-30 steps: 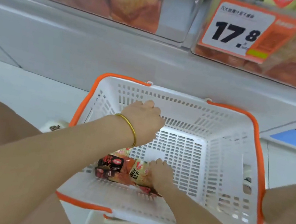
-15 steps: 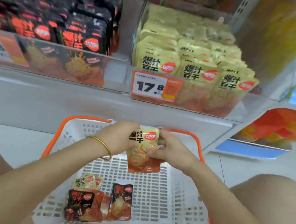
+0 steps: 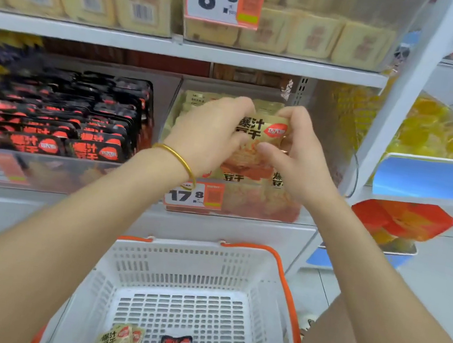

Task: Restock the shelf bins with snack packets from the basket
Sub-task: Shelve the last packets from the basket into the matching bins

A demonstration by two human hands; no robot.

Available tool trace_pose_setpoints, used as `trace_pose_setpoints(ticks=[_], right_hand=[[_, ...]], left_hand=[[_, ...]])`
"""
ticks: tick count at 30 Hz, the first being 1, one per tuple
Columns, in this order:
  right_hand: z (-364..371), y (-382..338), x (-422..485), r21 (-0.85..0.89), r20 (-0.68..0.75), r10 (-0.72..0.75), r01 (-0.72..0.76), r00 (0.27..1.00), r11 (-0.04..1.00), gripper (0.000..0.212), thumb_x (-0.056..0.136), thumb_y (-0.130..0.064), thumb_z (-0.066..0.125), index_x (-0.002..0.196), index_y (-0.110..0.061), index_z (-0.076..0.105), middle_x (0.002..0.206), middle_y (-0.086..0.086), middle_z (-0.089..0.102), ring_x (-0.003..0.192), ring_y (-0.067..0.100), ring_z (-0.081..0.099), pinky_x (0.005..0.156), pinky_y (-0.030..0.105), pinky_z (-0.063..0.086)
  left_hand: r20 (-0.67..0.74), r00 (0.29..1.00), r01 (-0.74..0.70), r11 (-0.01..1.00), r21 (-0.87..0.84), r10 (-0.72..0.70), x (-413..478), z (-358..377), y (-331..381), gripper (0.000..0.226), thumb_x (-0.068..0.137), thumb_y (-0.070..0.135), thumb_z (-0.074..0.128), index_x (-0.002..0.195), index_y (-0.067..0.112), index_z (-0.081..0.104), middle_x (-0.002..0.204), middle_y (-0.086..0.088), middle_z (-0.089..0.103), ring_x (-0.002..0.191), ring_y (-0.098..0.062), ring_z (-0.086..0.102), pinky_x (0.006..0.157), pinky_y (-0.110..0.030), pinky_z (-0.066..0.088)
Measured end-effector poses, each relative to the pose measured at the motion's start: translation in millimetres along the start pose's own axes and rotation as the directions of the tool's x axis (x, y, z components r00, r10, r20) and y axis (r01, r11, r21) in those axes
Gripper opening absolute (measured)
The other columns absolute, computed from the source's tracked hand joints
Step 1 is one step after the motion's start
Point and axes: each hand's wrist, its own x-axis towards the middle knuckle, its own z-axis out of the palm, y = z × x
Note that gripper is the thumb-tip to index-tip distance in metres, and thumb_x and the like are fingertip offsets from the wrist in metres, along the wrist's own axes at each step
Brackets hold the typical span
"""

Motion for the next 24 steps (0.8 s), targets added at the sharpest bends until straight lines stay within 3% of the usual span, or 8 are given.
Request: trace_pose_setpoints(ticks=[3, 7, 12, 16, 19, 24], right_hand=[[6.2, 12.6, -0.3, -0.036, 0.047, 0.005, -0.003, 0.999, 0.999, 0.036, 0.084, -0.005, 0.064, 0.11, -0.016, 0.041, 0.088, -0.007, 0.052, 0.081, 0.021, 0.055, 0.078, 0.037, 0.048], [4.6, 22.7, -0.2, -0.287, 0.054, -0.053, 0.066, 0.997, 0.956, 0.039, 0.081, -0.014, 0.07, 0.117, -0.009, 0.055, 0.103, -0.003, 0.054, 0.097, 0.015, 0.052, 0.081, 0.021, 0.035], [-6.5, 18.5, 8.8, -0.396, -0.017, -0.089, 0.075, 0.996, 0.915, 0.021, 0.086, -0.022, 0.066, 0.104, -0.011, 0.065, 0.096, -0.004, 0.06, 0.095, 0.021, 0.056, 0.084, 0.035, 0.044], [-1.9, 23.9, 15.3, -0.536, 0.113, 0.057, 0.013, 0.992, 0.844, 0.021, 0.085, -0.028, 0.066, 0.102, -0.016, 0.068, 0.098, -0.001, 0.064, 0.104, 0.021, 0.049, 0.085, 0.038, 0.044], [6.1, 26.5, 16.3, -0.673, 0.211, 0.062, 0.099, 0.975, 0.733, 0.023, 0.087, -0.033, 0.063, 0.104, -0.019, 0.069, 0.103, 0.001, 0.061, 0.107, 0.024, 0.045, 0.086, 0.037, 0.041], [19.0, 25.5, 16.2, -0.795, 0.291, 0.085, 0.192, 0.953, 0.575, 0.025, 0.088, -0.037, 0.059, 0.107, -0.022, 0.067, 0.107, 0.0, 0.053, 0.11, 0.023, 0.041, 0.076, 0.032, 0.026]], left_hand=[[0.034, 0.999, 0.004, 0.999, 0.034, -0.005, -3.3, 13.8, -3.6, 0.031, 0.093, 0.024, 0.055, 0.121, 0.012, 0.05, 0.115, -0.008, 0.06, 0.108, -0.029, 0.054, 0.087, -0.039, 0.042], [0.087, 0.995, 0.035, 0.998, 0.044, -0.039, -8.1, 27.0, -7.7, 0.031, 0.094, 0.025, 0.054, 0.122, 0.013, 0.049, 0.117, -0.007, 0.06, 0.106, -0.03, 0.056, 0.086, -0.042, 0.045], [0.012, 1.0, 0.023, 0.999, -0.034, -0.023, 0.2, 25.6, -10.5, 0.022, 0.093, 0.025, 0.056, 0.112, 0.014, 0.053, 0.113, -0.001, 0.058, 0.097, -0.023, 0.055, 0.084, -0.04, 0.046], [0.023, 1.0, 0.012, 1.0, -0.011, -0.011, 1.3, 37.0, -18.7, 0.014, 0.096, 0.02, 0.05, 0.095, 0.013, 0.062, 0.098, -0.004, 0.058, 0.096, -0.026, 0.054, 0.084, -0.043, 0.045], [-0.013, 1.0, 0.001, 0.997, 0.071, -0.001, -2.1, 51.3, -26.3, 0.016, 0.093, 0.024, 0.054, 0.092, 0.015, 0.067, 0.09, 0.003, 0.052, 0.1, -0.024, 0.047, 0.085, -0.034, 0.036], [0.041, 0.999, -0.001, 0.974, 0.226, -0.008, -7.8, 64.8, -29.1, 0.02, 0.094, 0.03, 0.053, 0.102, 0.02, 0.068, 0.105, 0.003, 0.06, 0.104, -0.022, 0.042, 0.084, -0.032, 0.027]])
